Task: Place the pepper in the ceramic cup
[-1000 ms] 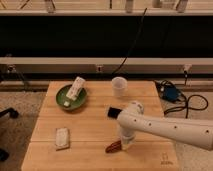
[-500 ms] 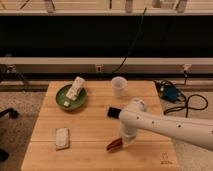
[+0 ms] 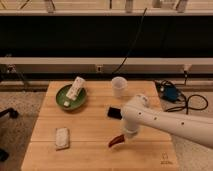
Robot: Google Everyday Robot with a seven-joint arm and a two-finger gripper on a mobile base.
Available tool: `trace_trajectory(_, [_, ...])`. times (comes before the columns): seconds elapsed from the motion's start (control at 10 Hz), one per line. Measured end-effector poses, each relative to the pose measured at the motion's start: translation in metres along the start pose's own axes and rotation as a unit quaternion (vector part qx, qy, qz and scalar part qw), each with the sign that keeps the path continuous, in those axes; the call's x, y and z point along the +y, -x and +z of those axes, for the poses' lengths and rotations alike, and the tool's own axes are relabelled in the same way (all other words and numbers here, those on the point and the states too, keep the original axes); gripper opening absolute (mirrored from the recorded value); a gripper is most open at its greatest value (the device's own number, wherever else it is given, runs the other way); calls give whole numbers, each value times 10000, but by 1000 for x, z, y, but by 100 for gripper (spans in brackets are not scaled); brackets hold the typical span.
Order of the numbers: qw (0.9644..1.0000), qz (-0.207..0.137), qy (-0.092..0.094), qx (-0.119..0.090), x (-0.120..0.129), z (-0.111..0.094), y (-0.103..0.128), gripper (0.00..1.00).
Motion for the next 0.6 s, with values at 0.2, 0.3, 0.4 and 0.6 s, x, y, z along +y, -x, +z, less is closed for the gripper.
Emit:
trace_trajectory(0.2, [10000,-26,-46,69,-10,-17,-5,2])
trace_trajectory(0.3, [9999,-39,-66,102,-15,-23,-7,2])
trace_trajectory(0.4, [9999,-47,-74,123,-16,-25,-8,2])
trace_trajectory(0.6, [9997,8,-118,196,-23,-33,-13,2])
